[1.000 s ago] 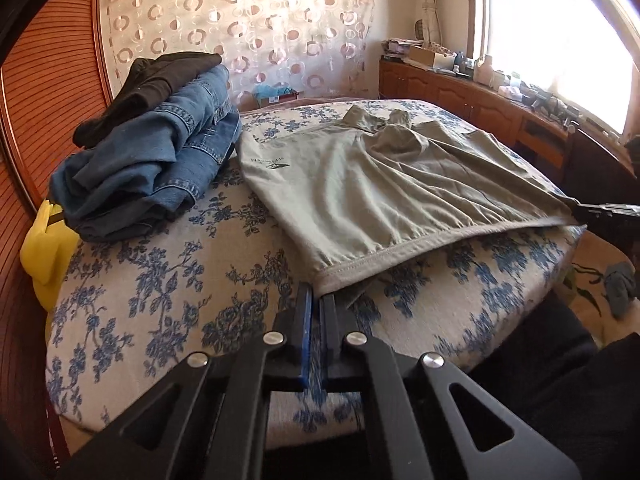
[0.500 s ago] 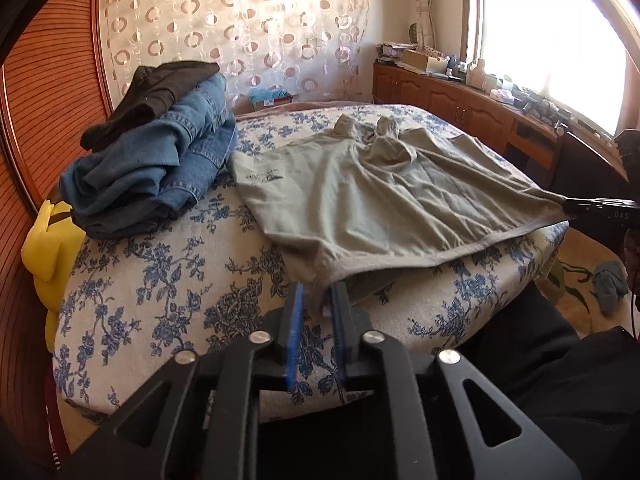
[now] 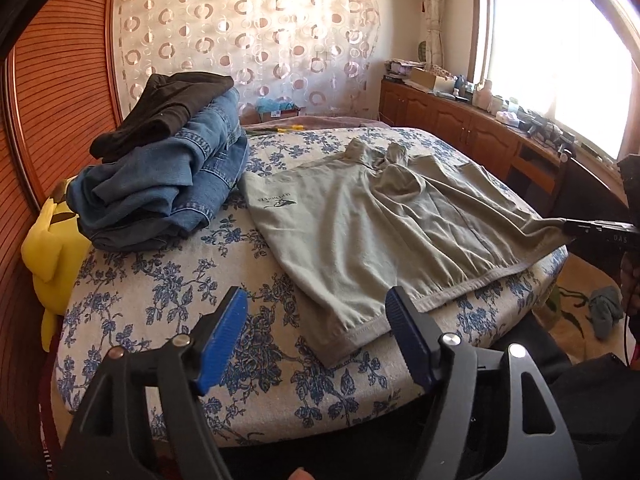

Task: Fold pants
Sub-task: 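Open the left tool to release the waistband, then lift one shorts leg with the right tool and fold it over the other leg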

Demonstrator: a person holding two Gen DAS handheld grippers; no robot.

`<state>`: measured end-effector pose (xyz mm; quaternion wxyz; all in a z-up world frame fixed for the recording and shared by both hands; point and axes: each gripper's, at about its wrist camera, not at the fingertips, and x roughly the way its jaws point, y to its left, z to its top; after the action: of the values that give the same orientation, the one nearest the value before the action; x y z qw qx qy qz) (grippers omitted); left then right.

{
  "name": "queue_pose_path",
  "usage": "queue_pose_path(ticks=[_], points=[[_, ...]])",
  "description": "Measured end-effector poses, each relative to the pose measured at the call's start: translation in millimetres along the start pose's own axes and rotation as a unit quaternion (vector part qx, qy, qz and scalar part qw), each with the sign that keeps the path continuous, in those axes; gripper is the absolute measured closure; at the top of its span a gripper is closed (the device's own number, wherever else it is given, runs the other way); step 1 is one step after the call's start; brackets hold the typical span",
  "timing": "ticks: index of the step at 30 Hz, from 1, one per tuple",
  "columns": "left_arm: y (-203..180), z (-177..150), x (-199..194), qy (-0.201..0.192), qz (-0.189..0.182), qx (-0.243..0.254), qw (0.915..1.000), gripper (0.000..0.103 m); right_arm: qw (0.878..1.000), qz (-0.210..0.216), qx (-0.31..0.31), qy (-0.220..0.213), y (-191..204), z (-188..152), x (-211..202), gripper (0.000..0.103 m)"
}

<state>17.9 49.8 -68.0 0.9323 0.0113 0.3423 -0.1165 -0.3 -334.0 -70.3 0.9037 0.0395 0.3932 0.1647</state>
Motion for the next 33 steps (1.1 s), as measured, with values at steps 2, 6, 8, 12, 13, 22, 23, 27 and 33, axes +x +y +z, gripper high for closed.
queue_pose_path(ticks=[2,6,8,12,13,22,23,27,33], points=[[0.1,0.9,2.6,0.000,0.010,0.002,1.0000,0.032,1.000,0.004,0.000,-0.003,1.6,1.9,0.1,0.099],[2.4,2.9,5.2,-0.014,0.017,-0.001,0.9997,0.032,1.000,0.015,-0.003,-0.014,7.7,6.7,1.9,0.099],[2.8,3.7,7.5,-0.017,0.028,0.000,0.9995,0.032,1.000,0.022,-0.006,-0.018,12.2,9.6,4.4,0.099],[1.9,4.8,12.3,-0.016,0.036,0.000,0.9992,0.032,0.999,0.043,-0.014,-0.021,24.2,17.5,11.9,0.099],[2.8,5.1,13.3,-0.016,0.034,-0.004,0.9993,0.032,0.998,0.047,-0.018,-0.023,28.5,19.8,13.7,0.099],[13.8,7.3,15.1,-0.023,0.040,-0.019,0.9988,0.032,0.992,0.097,-0.075,-0.030,84.1,48.3,36.8,0.100],[16.6,7.3,15.2,-0.022,0.042,-0.023,0.9986,0.032,0.991,0.104,-0.083,-0.030,93.1,51.7,41.0,0.099],[25.9,5.2,14.5,-0.020,0.041,-0.032,0.9985,0.032,0.984,0.135,-0.109,-0.033,126.2,61.5,56.1,0.100],[41.1,1.4,10.5,-0.023,0.060,-0.041,0.9971,0.032,0.974,0.172,-0.146,-0.030,177.9,75.0,74.7,0.100]])
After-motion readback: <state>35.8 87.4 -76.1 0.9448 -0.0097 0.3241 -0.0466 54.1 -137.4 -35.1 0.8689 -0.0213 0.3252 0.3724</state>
